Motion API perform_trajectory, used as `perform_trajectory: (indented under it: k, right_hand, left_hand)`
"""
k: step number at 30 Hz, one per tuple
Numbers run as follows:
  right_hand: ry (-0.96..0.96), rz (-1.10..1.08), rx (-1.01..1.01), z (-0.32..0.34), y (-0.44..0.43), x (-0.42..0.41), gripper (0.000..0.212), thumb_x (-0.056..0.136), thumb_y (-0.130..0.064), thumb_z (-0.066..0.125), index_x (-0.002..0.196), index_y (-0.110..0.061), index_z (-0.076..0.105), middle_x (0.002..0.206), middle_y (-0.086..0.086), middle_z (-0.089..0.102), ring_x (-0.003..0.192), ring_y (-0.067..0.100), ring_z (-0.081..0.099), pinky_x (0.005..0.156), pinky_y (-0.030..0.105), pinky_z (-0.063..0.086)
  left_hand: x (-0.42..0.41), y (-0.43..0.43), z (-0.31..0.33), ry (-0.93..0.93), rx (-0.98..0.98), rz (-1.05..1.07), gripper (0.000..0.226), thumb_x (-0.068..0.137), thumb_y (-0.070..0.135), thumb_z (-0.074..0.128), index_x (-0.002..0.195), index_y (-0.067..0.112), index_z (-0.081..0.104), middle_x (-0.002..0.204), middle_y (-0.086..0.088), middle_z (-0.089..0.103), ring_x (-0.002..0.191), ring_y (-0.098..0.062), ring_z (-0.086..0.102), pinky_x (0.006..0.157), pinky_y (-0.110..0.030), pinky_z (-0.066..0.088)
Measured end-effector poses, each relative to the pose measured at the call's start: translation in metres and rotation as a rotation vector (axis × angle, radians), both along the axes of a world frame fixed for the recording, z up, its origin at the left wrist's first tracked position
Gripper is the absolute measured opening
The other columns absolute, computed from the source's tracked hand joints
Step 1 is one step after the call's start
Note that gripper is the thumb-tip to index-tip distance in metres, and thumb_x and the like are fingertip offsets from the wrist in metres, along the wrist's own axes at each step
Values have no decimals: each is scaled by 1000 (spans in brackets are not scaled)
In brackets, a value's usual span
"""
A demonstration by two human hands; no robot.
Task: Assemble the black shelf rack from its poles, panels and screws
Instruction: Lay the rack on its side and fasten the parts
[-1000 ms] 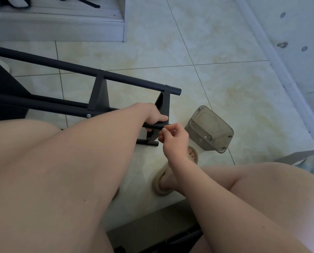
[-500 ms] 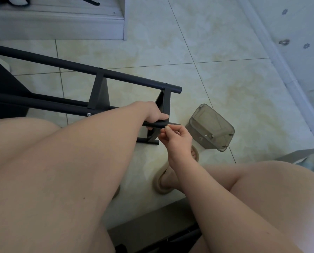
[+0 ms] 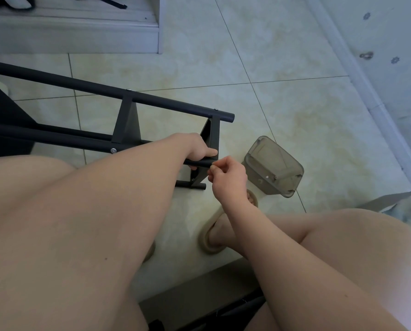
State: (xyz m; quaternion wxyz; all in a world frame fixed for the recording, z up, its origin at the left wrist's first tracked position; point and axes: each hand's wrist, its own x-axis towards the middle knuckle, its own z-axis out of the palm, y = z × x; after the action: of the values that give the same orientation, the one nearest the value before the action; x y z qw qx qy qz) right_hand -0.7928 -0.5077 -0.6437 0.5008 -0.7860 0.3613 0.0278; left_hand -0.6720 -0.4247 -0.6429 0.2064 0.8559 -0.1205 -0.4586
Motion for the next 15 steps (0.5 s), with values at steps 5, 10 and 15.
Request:
perform_trajectory:
  k: [5, 10, 15]
  right_hand:
    - [31, 133, -154, 1, 1, -1, 25, 95, -3, 50, 78, -21, 52, 96, 14, 69, 92, 32, 64, 74, 41, 55]
    - [29, 196, -218, 3, 2, 0, 19, 94, -1, 46, 86, -15, 55, 94, 11, 68, 92, 30, 60, 69, 35, 47]
    - [45, 250, -275, 4, 2, 1, 20, 93, -1, 44, 87, -17, 54, 88, 6, 65, 80, 23, 52, 50, 18, 33]
  left_hand:
    - [0, 1, 1, 17, -6, 24, 55, 102, 54, 43, 117, 8, 69, 95, -9, 76, 84, -22, 59, 95, -36, 45]
    - [0, 0, 0, 18, -15, 30, 54, 102, 54, 44, 117, 10, 70, 91, -9, 75, 84, -22, 59, 93, -36, 45]
    - [1, 0, -1, 18, -20, 31, 57, 101, 55, 44, 115, 7, 70, 92, -10, 76, 83, -23, 58, 92, -36, 46]
